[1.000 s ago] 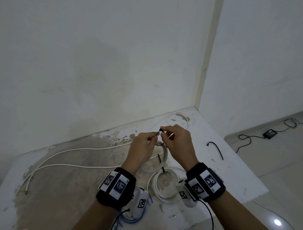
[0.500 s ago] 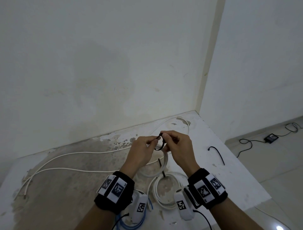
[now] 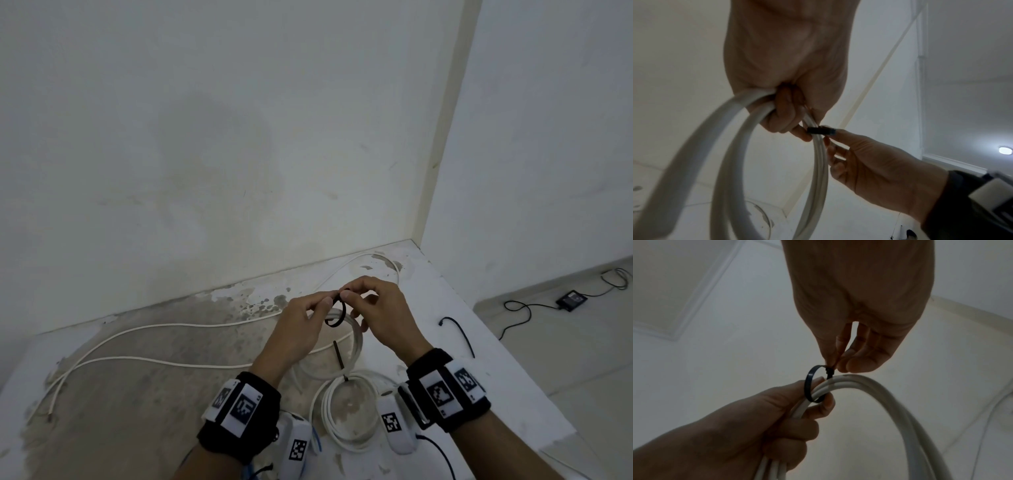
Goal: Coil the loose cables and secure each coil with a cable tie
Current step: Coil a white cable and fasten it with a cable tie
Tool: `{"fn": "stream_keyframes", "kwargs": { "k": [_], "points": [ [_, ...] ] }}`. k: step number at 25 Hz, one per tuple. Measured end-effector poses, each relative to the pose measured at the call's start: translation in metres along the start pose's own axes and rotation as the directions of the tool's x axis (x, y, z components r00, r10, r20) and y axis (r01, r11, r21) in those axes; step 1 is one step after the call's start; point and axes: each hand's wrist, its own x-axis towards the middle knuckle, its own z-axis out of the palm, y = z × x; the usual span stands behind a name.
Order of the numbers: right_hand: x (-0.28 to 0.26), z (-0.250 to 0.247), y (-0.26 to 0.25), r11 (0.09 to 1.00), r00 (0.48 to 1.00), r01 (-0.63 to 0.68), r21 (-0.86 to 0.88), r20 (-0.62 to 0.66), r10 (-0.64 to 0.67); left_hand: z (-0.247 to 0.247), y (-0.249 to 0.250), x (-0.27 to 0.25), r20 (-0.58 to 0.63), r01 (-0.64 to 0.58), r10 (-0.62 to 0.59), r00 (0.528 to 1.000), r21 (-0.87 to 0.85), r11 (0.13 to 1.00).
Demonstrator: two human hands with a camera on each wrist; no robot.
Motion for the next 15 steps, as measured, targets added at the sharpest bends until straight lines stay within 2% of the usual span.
{"fn": "stream_keyframes", "kwargs": {
  "k": [4, 7, 10, 12, 15],
  "points": [
    [0.013, 0.0, -0.009, 0.96, 0.98, 0.19, -0.204, 0.099, -0.172, -0.003, 0.012, -0.004, -0.033, 0.017, -0.018, 0.999, -0.056, 0.998],
    [0.02, 0.001, -0.015, 0.97, 0.979, 0.181, -0.164, 0.118, -0.163, -0.009, 0.027, -0.005, -0.064, 0.071, -0.085, 0.994, -0.187, 0.98],
    [0.024, 0.0, -0.021, 0.982, 0.98, 0.159, -0.098, 0.141, -0.144, -0.013, 0.03, -0.003, -0.064, 0.156, -0.177, 0.982, -0.243, 0.957],
    [0.027, -0.001, -0.028, 0.983, 0.977, 0.151, -0.107, 0.169, -0.131, -0.013, 0.029, 0.0, -0.062, 0.221, -0.246, 0.967, -0.276, 0.935],
    [0.032, -0.001, -0.04, 0.969, 0.969, 0.187, -0.159, 0.19, -0.156, -0.016, 0.031, 0.006, -0.081, 0.244, -0.281, 0.956, -0.311, 0.919]
  ]
}}
